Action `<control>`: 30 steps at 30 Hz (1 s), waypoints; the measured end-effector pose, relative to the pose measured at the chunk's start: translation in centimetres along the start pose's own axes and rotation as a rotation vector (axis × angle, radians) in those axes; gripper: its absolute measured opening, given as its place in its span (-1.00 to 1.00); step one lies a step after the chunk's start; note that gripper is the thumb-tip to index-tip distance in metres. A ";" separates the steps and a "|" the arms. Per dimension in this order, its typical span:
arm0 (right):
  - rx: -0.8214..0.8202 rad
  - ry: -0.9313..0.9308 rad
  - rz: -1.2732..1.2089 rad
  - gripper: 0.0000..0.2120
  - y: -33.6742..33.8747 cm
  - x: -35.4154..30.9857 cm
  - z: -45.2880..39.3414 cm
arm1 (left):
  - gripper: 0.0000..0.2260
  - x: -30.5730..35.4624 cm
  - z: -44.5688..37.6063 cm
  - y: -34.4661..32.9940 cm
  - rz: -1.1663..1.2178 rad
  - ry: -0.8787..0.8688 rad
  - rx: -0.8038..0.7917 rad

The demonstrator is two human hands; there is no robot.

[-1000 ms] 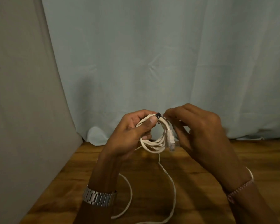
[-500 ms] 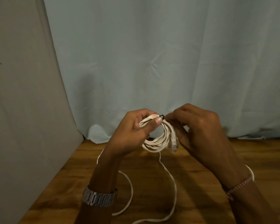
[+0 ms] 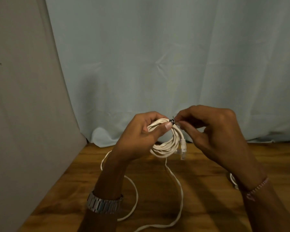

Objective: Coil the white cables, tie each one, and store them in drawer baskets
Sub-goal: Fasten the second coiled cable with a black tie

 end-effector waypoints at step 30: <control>-0.018 -0.058 -0.020 -0.78 0.2 -0.3 0.0 | -0.79 0.6 0.3 0.1 -0.117 0.015 0.026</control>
Point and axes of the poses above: each hand's wrist, its own z-axis away from the middle knuckle, its own y-axis out of the back of the hand, x = y × z, the point moved 8 cm from there along -z, towards the middle knuckle, and after that the axes turned 5 degrees about x, right-handed, at the moved point
